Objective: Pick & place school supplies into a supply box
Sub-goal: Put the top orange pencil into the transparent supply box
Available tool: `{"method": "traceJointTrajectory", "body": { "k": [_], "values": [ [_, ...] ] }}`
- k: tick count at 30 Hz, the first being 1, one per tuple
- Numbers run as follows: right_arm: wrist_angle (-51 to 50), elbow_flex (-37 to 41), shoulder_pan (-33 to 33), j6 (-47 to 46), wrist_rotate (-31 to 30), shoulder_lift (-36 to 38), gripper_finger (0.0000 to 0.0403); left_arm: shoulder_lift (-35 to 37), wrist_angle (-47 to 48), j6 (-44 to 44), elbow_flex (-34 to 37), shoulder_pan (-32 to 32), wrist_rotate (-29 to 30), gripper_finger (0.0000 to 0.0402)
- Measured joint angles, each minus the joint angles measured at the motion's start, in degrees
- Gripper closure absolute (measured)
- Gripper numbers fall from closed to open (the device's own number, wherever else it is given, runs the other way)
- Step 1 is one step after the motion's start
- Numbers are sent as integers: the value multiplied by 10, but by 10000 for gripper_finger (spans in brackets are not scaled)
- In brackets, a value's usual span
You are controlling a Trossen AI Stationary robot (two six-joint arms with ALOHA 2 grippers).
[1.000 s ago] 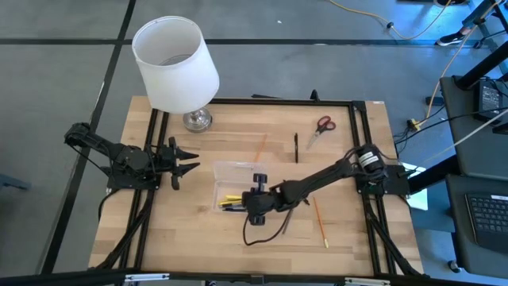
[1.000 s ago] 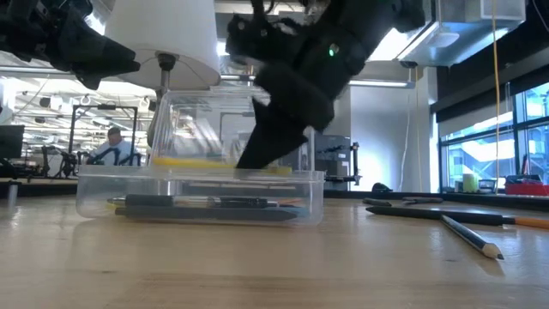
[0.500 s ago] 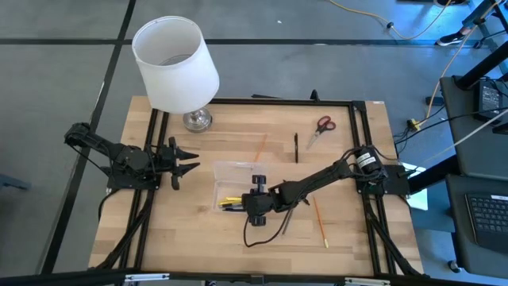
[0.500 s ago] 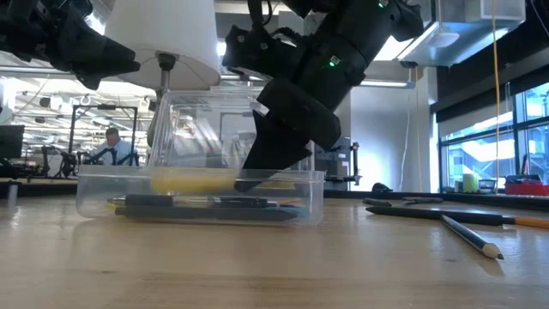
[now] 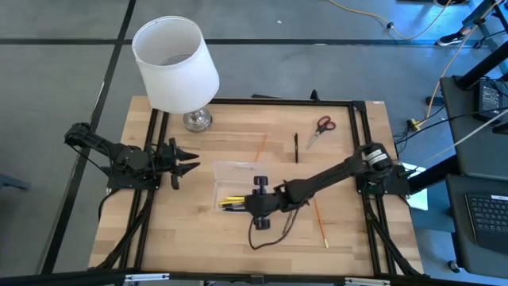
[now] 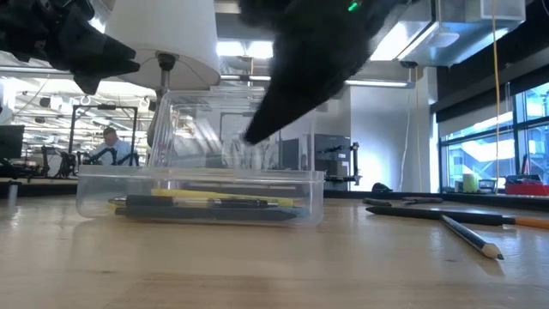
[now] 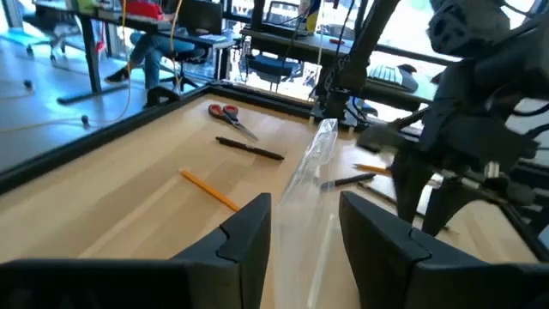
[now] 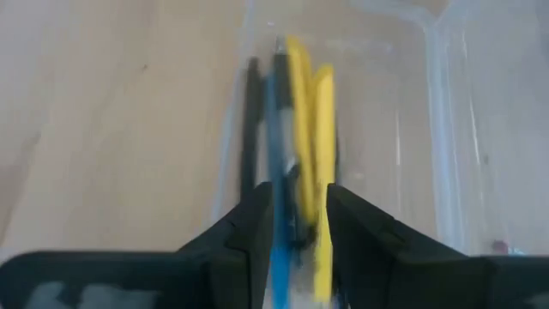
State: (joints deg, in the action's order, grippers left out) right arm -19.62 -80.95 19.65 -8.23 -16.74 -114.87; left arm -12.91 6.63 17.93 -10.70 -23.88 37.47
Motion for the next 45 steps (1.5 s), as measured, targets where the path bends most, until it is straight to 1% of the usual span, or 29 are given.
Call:
{"method": "traceJointTrajectory", "body": {
  "k": [5,8,11,13,17,19,22,26,28,32,36,40,45],
  "values": [
    [-63,0,22,-1,4,51,287,0,0,-9,0,0,0,268],
    [-89,4,42,-6,-4,78,287,0,-1,-10,0,0,1,266],
    [-92,42,61,-30,-17,114,287,0,-6,-7,0,0,0,266],
    [-80,83,71,-55,-19,144,287,0,-9,-7,0,0,0,267],
    [-6,188,95,-101,-30,213,287,0,-14,-7,0,0,0,269],
    [43,241,109,-117,-42,246,287,-2,-35,-6,0,0,0,269],
    [112,311,119,-141,-76,287,287,-12,-107,-33,0,0,-6,268],
    [181,369,117,-149,-93,319,287,-51,-216,-101,-3,0,-15,269],
    [186,385,113,-155,-93,324,287,-78,-220,-110,-19,0,-9,270],
    [186,401,101,-156,-93,324,287,-161,-204,-112,-83,1,35,272],
    [179,407,96,-158,-89,324,287,-249,-156,-110,-182,14,62,272],
    [178,408,95,-155,-64,324,287,-336,-54,-89,-302,46,64,272],
    [156,408,95,-155,-25,324,287,-443,95,-30,-455,107,60,272]
  ]
}}
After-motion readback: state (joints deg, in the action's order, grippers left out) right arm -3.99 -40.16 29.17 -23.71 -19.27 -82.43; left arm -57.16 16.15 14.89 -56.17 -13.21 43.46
